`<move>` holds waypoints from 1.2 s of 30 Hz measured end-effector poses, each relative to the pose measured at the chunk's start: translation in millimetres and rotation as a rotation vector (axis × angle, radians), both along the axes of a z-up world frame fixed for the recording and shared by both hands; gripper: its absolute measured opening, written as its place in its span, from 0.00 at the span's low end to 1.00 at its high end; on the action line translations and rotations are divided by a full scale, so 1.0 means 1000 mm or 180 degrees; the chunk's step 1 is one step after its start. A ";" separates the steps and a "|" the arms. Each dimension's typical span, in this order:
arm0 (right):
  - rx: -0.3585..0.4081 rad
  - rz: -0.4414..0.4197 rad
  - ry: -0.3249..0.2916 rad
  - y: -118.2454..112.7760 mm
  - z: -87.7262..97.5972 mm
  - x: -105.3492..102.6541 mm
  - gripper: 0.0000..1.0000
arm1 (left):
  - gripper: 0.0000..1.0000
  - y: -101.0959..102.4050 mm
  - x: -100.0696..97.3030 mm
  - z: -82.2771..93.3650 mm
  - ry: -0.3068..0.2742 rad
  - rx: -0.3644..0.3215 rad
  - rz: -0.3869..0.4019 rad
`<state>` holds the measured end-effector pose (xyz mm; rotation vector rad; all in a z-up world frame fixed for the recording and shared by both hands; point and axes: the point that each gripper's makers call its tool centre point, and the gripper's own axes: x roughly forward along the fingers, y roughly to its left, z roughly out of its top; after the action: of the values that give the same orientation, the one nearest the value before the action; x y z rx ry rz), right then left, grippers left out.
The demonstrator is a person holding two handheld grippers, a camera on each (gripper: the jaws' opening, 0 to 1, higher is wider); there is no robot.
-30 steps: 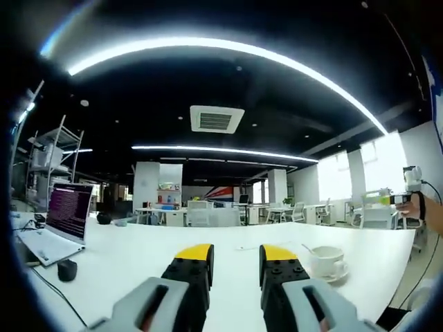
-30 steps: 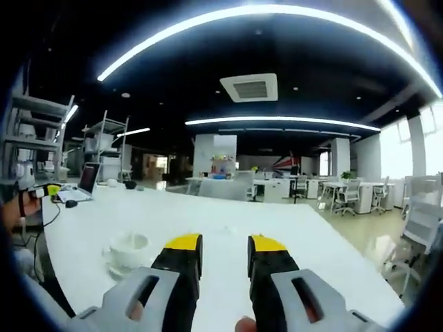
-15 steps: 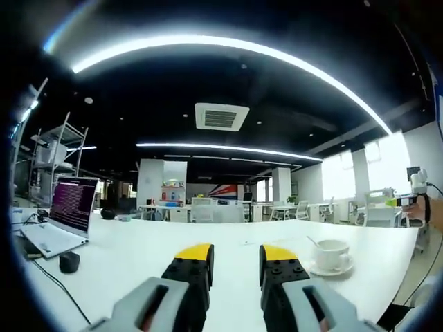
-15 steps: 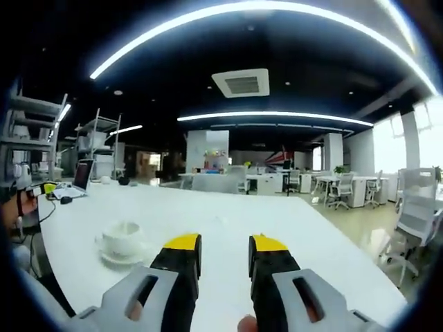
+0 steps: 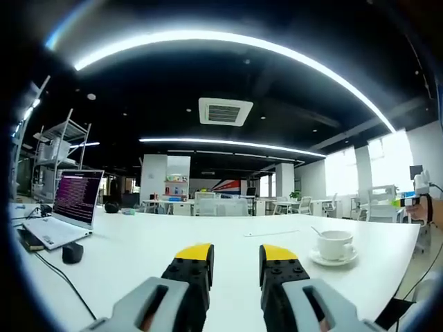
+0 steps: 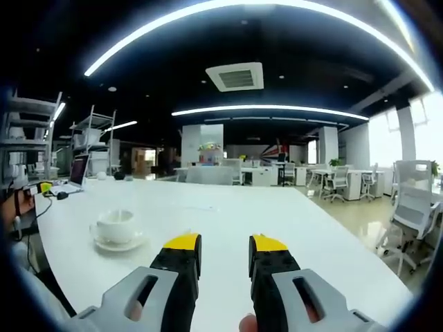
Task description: Tidy tabletop coffee trays, cups and spoons，present forward
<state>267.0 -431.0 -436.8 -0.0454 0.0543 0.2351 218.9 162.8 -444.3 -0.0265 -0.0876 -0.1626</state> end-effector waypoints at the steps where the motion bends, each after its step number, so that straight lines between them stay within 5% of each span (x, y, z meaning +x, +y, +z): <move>1: 0.0006 0.0002 0.0009 0.000 -0.001 0.000 0.28 | 0.28 0.000 0.000 -0.002 0.0008 -0.0004 0.0000; 18: 0.0013 -0.0026 0.0025 -0.002 -0.001 -0.002 0.28 | 0.27 -0.005 0.000 -0.002 0.0066 -0.0021 -0.0085; 26: -0.0093 0.0015 0.0046 0.005 0.006 0.004 0.29 | 0.27 -0.013 0.009 0.000 0.0244 -0.0031 -0.0283; 30: -0.0185 0.0090 0.0086 0.016 0.006 0.009 0.29 | 0.27 -0.014 0.014 0.007 0.0214 0.0022 -0.0295; 36: -0.0283 0.0296 0.0134 0.041 0.010 0.016 0.29 | 0.28 -0.029 0.025 -0.004 0.0479 0.0203 -0.0397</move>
<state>282.9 -390.2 -426.7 -0.1315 0.1048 0.3265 244.4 133.9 -447.8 0.0194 0.0697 -0.2873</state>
